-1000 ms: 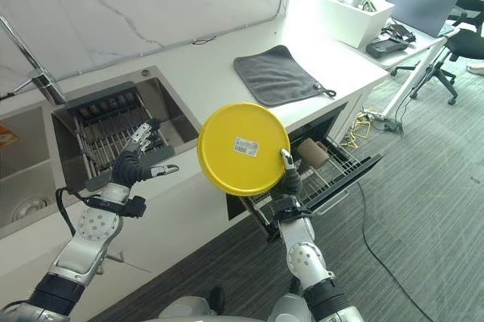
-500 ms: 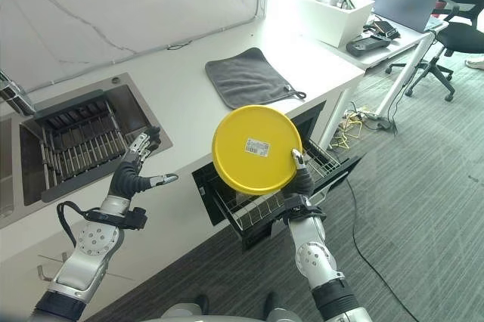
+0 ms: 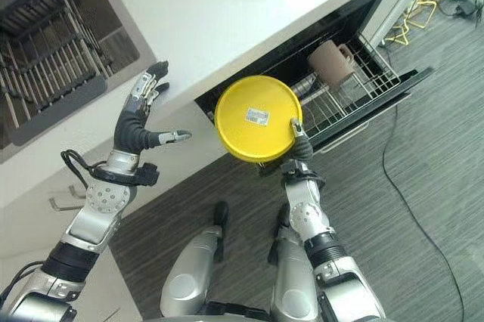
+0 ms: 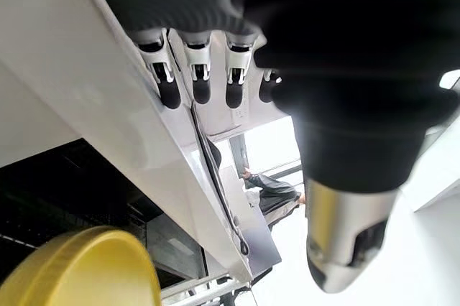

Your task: Place the dishes in the dishwasher.

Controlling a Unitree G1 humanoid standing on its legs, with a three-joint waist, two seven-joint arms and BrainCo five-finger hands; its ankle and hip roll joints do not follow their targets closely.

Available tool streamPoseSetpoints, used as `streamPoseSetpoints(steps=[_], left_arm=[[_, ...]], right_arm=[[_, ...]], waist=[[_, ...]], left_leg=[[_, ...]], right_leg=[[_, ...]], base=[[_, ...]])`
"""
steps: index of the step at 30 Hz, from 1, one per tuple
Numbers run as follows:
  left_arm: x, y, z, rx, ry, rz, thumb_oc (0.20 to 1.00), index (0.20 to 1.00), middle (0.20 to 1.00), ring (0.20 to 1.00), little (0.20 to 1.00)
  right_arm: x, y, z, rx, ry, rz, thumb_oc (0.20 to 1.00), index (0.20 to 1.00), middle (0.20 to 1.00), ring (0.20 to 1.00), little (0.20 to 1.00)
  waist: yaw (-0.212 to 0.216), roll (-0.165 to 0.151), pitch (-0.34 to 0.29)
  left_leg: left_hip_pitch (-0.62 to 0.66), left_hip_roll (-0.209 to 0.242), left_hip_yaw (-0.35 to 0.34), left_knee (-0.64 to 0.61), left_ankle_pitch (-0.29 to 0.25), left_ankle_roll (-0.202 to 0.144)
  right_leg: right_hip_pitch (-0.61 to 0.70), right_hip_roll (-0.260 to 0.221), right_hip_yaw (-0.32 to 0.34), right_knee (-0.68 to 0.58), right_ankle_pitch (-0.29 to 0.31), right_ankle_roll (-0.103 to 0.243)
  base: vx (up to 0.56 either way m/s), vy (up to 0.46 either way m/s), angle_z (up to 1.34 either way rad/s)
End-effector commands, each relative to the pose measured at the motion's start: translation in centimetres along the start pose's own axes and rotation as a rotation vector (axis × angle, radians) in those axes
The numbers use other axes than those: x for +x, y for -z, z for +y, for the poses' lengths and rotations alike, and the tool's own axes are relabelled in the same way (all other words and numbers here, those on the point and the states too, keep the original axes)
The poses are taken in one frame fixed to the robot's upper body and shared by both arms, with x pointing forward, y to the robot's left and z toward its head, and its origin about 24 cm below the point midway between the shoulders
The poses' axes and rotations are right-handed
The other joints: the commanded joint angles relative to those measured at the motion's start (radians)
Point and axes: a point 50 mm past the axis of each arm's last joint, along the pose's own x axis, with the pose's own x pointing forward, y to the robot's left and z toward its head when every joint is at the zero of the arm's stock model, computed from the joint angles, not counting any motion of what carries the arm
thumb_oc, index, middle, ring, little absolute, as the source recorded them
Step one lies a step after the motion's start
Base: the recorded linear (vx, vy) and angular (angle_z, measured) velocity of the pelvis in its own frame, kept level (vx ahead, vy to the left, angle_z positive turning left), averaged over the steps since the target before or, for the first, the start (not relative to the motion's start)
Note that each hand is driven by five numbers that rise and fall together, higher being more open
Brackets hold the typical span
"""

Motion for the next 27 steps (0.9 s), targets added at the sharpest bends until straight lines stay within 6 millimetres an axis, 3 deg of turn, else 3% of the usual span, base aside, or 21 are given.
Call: streamPoseSetpoints(steps=[1, 5, 14, 19, 22, 27], left_arm=[[-1.0, -0.3, 0.1, 0.05, 0.006, 0.0, 1.0, 1.0, 1.0, 1.0, 1.0], [-0.5, -0.5, 0.2, 0.063, 0.007, -0.015, 1.0, 1.0, 1.0, 1.0, 1.0], [0.3, -0.5, -0.1, 0.049, 0.042, -0.029, 1.0, 1.0, 1.0, 1.0, 1.0], [0.4, -0.3, -0.2, 0.042, 0.06, -0.024, 1.0, 1.0, 1.0, 1.0, 1.0], [0.4, -0.2, -0.1, 0.042, 0.067, -0.017, 1.0, 1.0, 1.0, 1.0, 1.0], [0.7, -0.1, -0.1, 0.038, 0.083, -0.01, 1.0, 1.0, 1.0, 1.0, 1.0]], right_arm=[[-0.4, -0.9, 1.8, 0.08, -0.108, -0.092, 0.2, 0.2, 0.2, 0.2, 0.2], [0.4, -1.7, 2.2, 0.105, -0.097, -0.134, 0.2, 0.2, 0.2, 0.2, 0.2], [3.6, -5.7, 7.2, 0.068, -0.178, -0.288, 0.2, 0.2, 0.2, 0.2, 0.2], [4.1, -7.7, 9.4, 0.042, -0.218, -0.346, 0.2, 0.2, 0.2, 0.2, 0.2], [4.1, -8.7, 9.5, 0.026, -0.194, -0.38, 0.2, 0.2, 0.2, 0.2, 0.2], [4.8, -11.0, 9.8, -0.124, -0.011, -0.443, 0.2, 0.2, 0.2, 0.2, 0.2]], waist=[[0.002, -0.022, -0.06], [0.006, -0.014, -0.038], [0.03, 0.012, -0.02], [0.031, 0.013, -0.02], [0.031, 0.012, -0.02], [0.034, 0.008, -0.02]], left_leg=[[0.006, -0.024, 0.062, -0.001, 0.048, 0.053], [0.001, -0.033, 0.06, 0.005, 0.045, 0.059], [-0.002, -0.049, 0.052, -0.02, 0.055, 0.069], [0.009, -0.05, 0.052, -0.029, 0.055, 0.073], [0.016, -0.05, 0.049, -0.034, 0.056, 0.075], [0.02, -0.049, 0.048, -0.033, 0.052, 0.075]], right_leg=[[0.071, -0.07, -0.014, 0.097, -0.062, 0.057], [0.058, -0.072, -0.018, 0.124, -0.075, 0.054], [0.048, -0.072, -0.021, 0.124, -0.076, 0.046], [0.053, -0.069, -0.013, 0.118, -0.073, 0.047], [0.063, -0.067, -0.013, 0.11, -0.07, 0.047], [0.071, -0.066, -0.013, 0.103, -0.069, 0.047]], base=[[-0.08, -0.016, 0.02], [-0.05, -0.017, 0.0], [-0.04, -0.006, 0.0], [-0.02, -0.002, 0.0], [0.0, 0.0, 0.0], [0.0, 0.0, 0.0]])
